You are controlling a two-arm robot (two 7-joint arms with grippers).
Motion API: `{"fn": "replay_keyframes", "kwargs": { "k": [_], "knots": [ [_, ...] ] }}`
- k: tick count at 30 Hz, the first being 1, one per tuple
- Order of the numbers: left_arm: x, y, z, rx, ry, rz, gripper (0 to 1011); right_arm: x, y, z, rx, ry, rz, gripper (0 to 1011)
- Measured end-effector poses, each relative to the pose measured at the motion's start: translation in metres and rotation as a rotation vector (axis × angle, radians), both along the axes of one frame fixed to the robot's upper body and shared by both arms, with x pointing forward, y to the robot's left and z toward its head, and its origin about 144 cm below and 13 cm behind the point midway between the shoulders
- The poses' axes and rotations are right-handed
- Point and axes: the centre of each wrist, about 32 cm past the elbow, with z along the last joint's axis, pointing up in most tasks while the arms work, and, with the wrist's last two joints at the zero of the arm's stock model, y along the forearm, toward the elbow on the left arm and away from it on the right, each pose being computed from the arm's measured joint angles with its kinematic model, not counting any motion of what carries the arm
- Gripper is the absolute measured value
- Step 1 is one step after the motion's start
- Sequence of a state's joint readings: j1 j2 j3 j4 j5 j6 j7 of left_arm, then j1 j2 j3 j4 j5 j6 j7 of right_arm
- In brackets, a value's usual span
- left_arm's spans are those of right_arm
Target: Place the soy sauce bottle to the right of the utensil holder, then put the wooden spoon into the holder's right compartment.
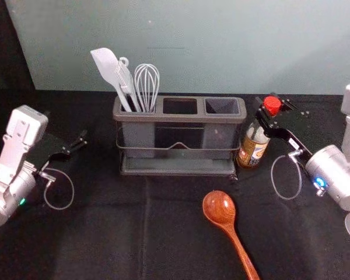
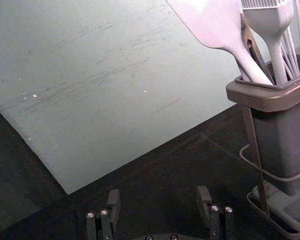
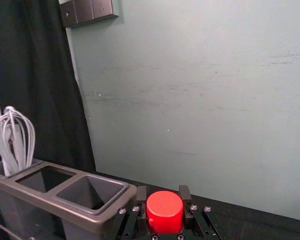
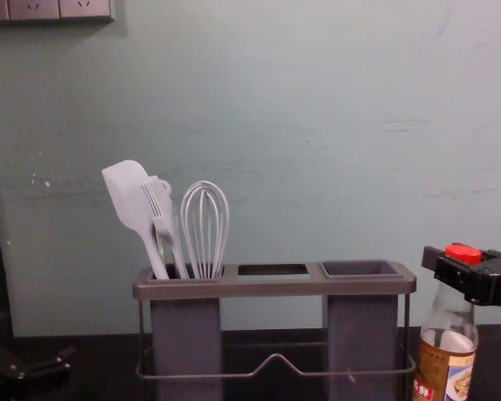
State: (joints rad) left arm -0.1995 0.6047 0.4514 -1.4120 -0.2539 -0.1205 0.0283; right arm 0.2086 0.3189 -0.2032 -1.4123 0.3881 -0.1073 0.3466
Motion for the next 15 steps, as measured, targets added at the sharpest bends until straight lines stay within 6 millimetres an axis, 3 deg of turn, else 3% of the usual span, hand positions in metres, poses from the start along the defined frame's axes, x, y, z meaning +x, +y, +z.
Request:
{"fn": "replay_keyframes", "kwargs": {
  "k": [8, 13, 15],
  "knots": [
    [0.0, 0.0, 0.0, 0.0, 0.0, 0.0, 1005, 0.0052, 0.0009, -0.0035, 0.012, 0.007, -0.021, 432],
    [0.0, 0.0, 0.0, 0.0, 0.0, 0.0, 1005, 0.0049, 0.0011, -0.0035, 0.039, 0.008, -0.038, 629],
    [0.0, 0.0, 0.0, 0.0, 0.0, 0.0, 1005, 0.0043, 0.0003, -0.001, 0.054, 0.002, -0.042, 661]
  ]
}}
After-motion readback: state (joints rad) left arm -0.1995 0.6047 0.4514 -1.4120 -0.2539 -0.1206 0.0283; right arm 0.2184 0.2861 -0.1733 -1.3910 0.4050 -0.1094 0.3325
